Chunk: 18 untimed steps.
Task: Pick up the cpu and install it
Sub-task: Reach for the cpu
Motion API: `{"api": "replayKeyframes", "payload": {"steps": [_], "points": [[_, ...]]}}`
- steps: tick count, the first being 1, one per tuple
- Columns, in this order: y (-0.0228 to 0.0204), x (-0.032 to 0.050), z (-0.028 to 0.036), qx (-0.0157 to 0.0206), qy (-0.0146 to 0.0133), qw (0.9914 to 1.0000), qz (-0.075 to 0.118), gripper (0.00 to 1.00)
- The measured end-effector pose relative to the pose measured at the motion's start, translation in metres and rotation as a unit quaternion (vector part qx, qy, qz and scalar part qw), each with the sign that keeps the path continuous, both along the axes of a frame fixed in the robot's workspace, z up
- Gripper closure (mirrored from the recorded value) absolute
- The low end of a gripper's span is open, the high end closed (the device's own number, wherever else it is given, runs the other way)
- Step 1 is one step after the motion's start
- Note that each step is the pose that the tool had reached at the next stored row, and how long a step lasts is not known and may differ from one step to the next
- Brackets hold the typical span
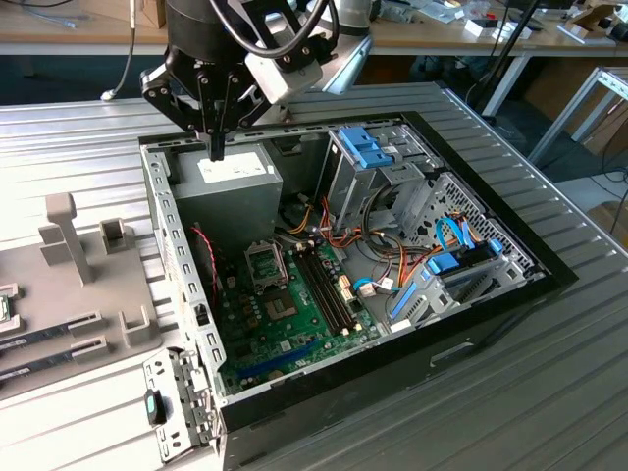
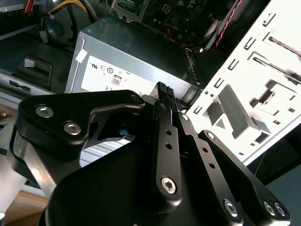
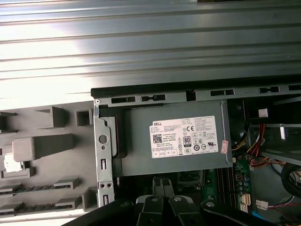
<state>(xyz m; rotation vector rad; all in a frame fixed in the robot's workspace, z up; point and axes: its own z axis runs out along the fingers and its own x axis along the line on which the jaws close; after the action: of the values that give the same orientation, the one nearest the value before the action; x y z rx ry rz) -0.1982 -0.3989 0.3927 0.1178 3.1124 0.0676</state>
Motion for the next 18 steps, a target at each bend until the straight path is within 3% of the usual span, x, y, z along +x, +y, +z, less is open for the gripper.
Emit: {"api": "replayKeyframes", "payload": {"steps": [18], "points": [[0.0000,-0.0044,-0.0001,0.0000,0.0000,1.00000,0.000,0.89]]}}
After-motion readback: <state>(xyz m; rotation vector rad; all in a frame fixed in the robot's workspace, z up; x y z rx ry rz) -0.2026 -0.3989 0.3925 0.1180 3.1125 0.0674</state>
